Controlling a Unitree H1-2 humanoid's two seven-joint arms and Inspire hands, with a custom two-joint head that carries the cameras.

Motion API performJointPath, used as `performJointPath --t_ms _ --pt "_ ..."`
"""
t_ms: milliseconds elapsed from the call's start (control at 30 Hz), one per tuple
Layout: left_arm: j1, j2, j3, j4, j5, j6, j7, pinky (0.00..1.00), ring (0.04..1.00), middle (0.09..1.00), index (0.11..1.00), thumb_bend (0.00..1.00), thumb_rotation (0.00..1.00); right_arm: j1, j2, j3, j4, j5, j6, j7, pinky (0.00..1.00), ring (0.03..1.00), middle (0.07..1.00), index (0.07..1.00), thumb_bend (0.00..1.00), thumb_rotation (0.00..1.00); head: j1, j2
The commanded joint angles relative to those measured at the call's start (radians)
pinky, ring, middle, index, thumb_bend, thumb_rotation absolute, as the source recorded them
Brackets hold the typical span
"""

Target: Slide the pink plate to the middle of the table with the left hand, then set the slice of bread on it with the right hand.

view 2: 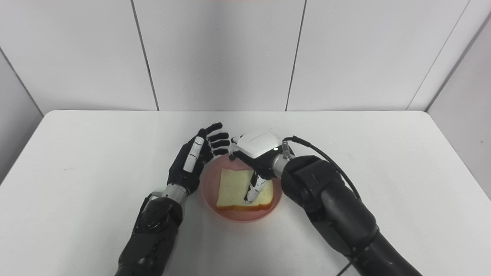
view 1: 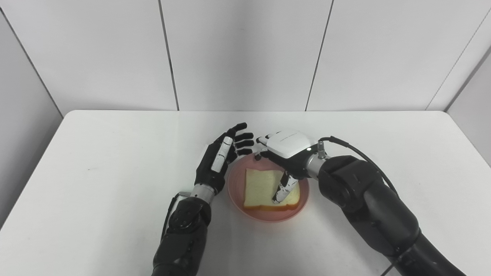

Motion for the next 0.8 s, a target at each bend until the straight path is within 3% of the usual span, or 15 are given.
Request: performJointPath --t_ms 0,367,467,767 --pt "0.089 0.006 0.005 0.056 -0.008 0.072 0.003 0.63 0.688 0.698 0.734 0.76 0.78 -0.025 0.003 -0.012 -0.006 -0.007 -0.022 -0.045 1.0 1.0 1.0 0.819 1.0 0.34 0.001 0.0" --pt "0.096 0.004 0.007 0.044 -0.017 0.08 0.001 0.62 0.69 0.7 0.739 0.76 0.77 -0.022 -0.013 -0.037 -0.012 0.053 -0.013 -0.021 1.0 1.0 1.0 0.929 1.0 0.44 0.002 0.004" --pt "0.098 0.006 0.007 0.035 -0.014 0.084 0.006 0.63 0.699 0.716 0.739 0.77 0.78 -0.01 -0.022 -0.087 -0.045 0.126 0.004 -0.027 1.0 1.0 1.0 0.985 1.0 0.45 0.003 0.003" --pt "0.107 0.01 0.019 -0.01 -0.031 0.104 0.004 0.63 0.702 0.714 0.733 0.78 0.78 0.053 -0.063 -0.23 -0.118 0.298 0.03 -0.052 1.0 1.0 1.0 1.0 1.0 0.52 -0.002 0.002"
